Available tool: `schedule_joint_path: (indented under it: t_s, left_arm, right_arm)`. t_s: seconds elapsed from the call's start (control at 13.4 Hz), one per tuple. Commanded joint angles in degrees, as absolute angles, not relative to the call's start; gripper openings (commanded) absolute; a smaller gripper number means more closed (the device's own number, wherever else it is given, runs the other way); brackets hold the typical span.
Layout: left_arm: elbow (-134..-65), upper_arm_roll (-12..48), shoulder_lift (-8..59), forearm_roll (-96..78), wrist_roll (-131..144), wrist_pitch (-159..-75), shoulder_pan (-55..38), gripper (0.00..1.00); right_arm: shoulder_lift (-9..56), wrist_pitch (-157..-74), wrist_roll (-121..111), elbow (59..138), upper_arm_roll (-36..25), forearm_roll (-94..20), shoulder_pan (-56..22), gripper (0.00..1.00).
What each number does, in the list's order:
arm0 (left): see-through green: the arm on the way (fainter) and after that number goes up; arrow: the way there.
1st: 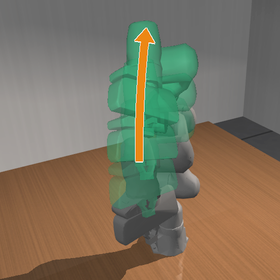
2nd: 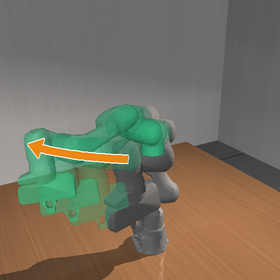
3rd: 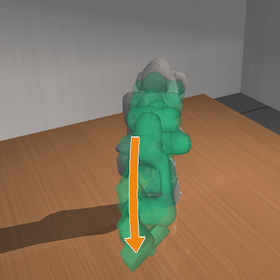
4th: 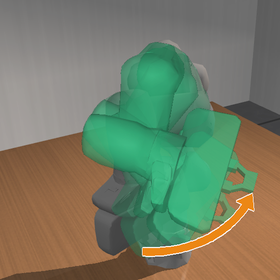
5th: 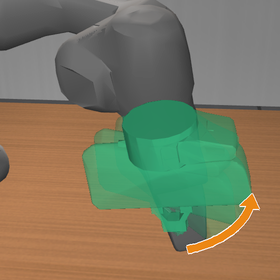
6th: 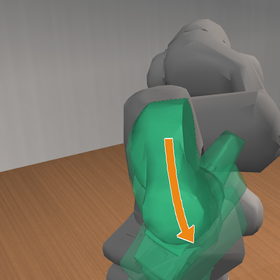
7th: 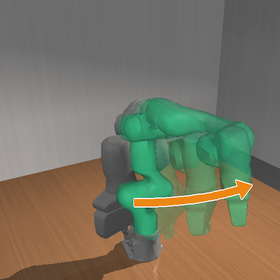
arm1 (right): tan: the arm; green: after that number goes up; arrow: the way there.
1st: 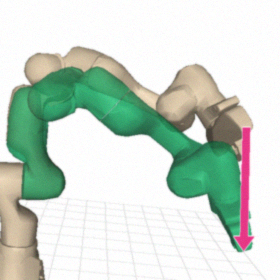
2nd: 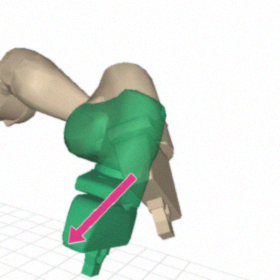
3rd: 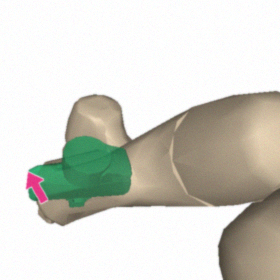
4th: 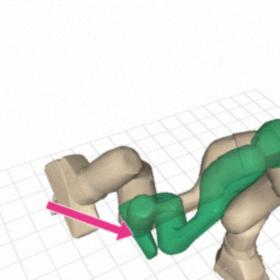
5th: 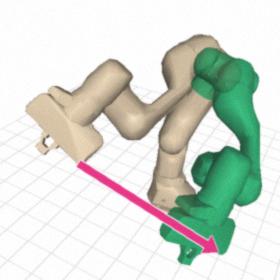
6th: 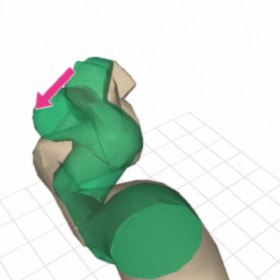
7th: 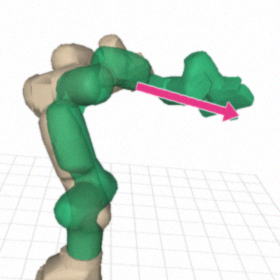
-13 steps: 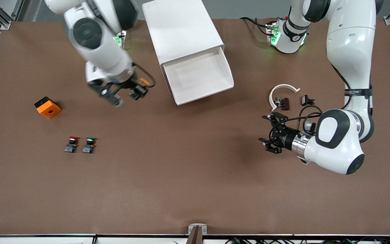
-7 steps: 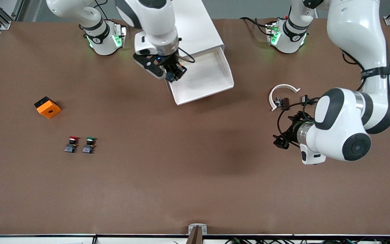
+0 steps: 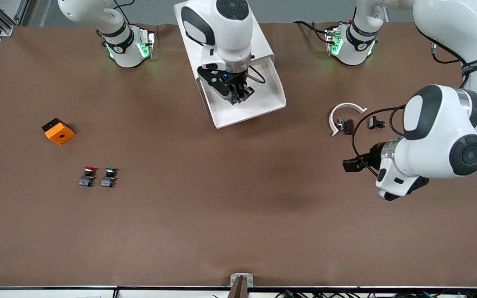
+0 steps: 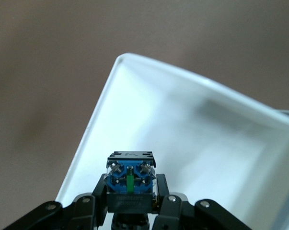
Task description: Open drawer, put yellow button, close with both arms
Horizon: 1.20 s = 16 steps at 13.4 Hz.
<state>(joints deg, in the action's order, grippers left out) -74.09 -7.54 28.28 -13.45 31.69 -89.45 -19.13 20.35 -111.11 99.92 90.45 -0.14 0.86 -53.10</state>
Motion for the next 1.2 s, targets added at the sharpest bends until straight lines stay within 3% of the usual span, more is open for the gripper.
schedule_joint_path:
  t_s: [0.0,0.22,0.75,0.82,0.9,1.12]
  left_arm:
    - [-91.26,-7.21,17.61,-12.22,31.11,-100.51,-23.8,1.0]
    - [-104.03,-5.99,11.44,-12.3,31.99,-110.28,-26.37,1.0]
    - [-105.64,2.01,12.74,-12.39,43.5,-112.76,-26.54,1.0]
    - [-105.73,2.28,12.83,-12.39,43.59,-112.76,-26.54,1.0]
    - [-106.08,2.37,12.92,-12.39,43.59,-112.76,-26.54,1.0]
    - [-106.87,3.07,13.18,-12.39,43.59,-112.85,-26.54,1.0]
  right_arm:
    - [23.99,-109.86,102.48,85.17,-0.97,1.93,-54.93,0.0]
    - [24.08,-109.86,103.18,85.17,-0.97,1.67,-55.9,0.0]
    - [24.52,-110.04,105.12,84.9,-0.97,1.93,-57.83,0.03]
    - [24.52,-110.04,105.12,84.9,-1.05,1.67,-57.66,0.9]
    - [24.52,-109.95,105.03,84.9,-1.14,2.45,-58.0,1.0]
    - [24.43,-109.69,103.63,84.82,-1.14,3.6,-57.92,1.0]
